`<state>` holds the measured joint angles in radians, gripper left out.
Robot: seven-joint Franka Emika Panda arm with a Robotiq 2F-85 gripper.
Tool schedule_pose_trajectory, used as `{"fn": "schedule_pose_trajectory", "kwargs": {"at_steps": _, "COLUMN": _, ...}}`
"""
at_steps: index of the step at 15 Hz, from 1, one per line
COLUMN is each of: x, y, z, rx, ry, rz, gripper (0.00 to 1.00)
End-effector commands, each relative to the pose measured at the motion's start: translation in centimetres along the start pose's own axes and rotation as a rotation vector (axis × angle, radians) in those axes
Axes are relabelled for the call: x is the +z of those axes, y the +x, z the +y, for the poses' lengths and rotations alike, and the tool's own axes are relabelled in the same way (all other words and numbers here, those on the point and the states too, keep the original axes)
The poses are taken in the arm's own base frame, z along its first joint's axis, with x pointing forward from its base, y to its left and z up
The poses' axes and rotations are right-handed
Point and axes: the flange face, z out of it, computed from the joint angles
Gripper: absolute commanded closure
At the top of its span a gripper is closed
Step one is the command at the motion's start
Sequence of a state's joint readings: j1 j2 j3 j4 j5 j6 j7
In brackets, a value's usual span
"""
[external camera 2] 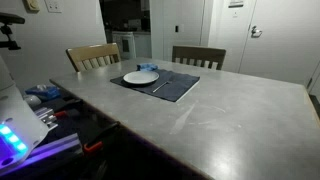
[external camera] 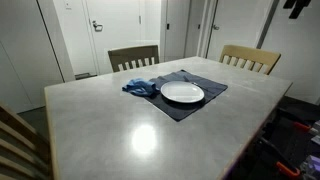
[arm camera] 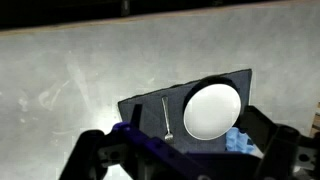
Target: Use the blue towel to wipe the white plate
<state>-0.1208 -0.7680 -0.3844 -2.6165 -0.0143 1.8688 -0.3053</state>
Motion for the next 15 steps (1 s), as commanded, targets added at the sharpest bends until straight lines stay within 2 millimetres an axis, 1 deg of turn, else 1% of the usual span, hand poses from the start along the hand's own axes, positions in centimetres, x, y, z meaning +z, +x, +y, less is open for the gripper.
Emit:
{"fn": "schedule_pose_trajectory", "kwargs": {"at_steps": 1, "x": 0.0, "y": 0.0, "z": 0.0, "rx": 0.000, "ry": 0.000, "rz": -0.001, "gripper": 0.00}}
{"fn": "schedule_pose_trajectory", "kwargs": {"at_steps": 4, "x": -0.7, "y": 0.5, "z": -1.0, "rx": -0.023, "ry": -0.023, "rz": -0.003, "gripper": 0.00}}
{"fn": "schedule_pose_trajectory", "kwargs": {"at_steps": 7, "x": -1.3, "y": 2.0, "z": -3.3, "rx": -0.102, "ry": -0.054, "rz": -0.001, "gripper": 0.00}}
{"fn": "schedule_pose_trajectory", "kwargs": {"at_steps": 11, "x": -2.2, "y": 4.5, "z": -7.5, "rx": -0.235, "ry": -0.103, "rz": 0.000, "gripper": 0.00}}
{"fn": "schedule_pose_trajectory", "kwargs": {"at_steps": 14, "x": -2.5, "y": 7.1, "z": -11.0, "rx": -0.363, "ry": -0.158, "rz": 0.012, "gripper": 0.00}}
{"fn": "schedule_pose_trajectory", "kwargs": {"at_steps": 15, "x": -2.6, "y": 8.0, "z": -11.8, "rx": -0.408, "ry": -0.176, "rz": 0.016, "gripper": 0.00}}
